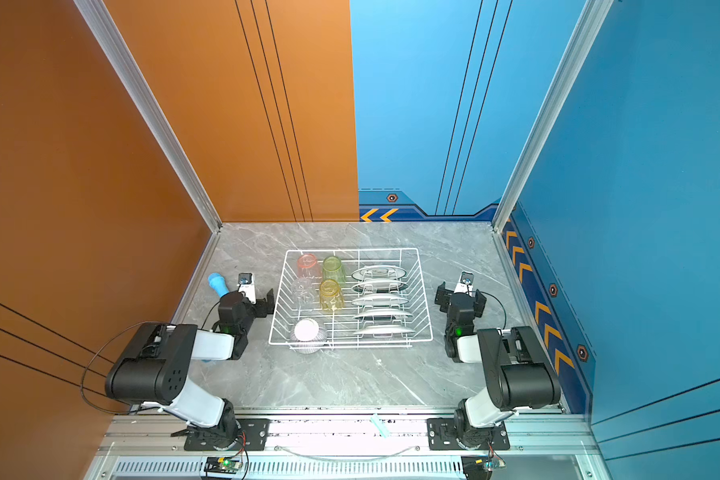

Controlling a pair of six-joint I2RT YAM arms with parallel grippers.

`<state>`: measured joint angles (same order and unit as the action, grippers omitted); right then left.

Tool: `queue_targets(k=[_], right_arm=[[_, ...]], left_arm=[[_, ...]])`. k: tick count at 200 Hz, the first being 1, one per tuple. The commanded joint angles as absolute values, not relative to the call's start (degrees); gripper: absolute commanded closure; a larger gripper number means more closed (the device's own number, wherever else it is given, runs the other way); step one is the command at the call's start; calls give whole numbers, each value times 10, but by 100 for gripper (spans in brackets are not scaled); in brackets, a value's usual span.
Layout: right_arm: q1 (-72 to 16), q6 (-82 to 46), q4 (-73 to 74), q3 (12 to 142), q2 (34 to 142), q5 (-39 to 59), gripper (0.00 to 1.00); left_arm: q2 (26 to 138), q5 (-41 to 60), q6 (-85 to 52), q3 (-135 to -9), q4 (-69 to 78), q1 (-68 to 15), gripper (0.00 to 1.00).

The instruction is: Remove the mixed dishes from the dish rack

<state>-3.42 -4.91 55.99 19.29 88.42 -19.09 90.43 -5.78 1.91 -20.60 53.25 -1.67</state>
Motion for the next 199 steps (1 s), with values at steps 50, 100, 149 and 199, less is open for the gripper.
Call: queue_targets(k=[50, 100, 149, 199], right_arm=[[-33, -54, 548, 200, 886, -183, 0], [-32, -54, 546, 201, 886, -181, 0], [-14, -66, 409, 245, 820, -150, 12], [-10, -147, 38, 389, 627, -52, 11]], left_arm=[[897, -49, 16, -218, 528, -14, 2], [890, 0, 14, -225, 514, 0, 12], [699, -79, 4, -315, 214, -77, 39], [576, -196, -10, -465, 30, -304, 40]])
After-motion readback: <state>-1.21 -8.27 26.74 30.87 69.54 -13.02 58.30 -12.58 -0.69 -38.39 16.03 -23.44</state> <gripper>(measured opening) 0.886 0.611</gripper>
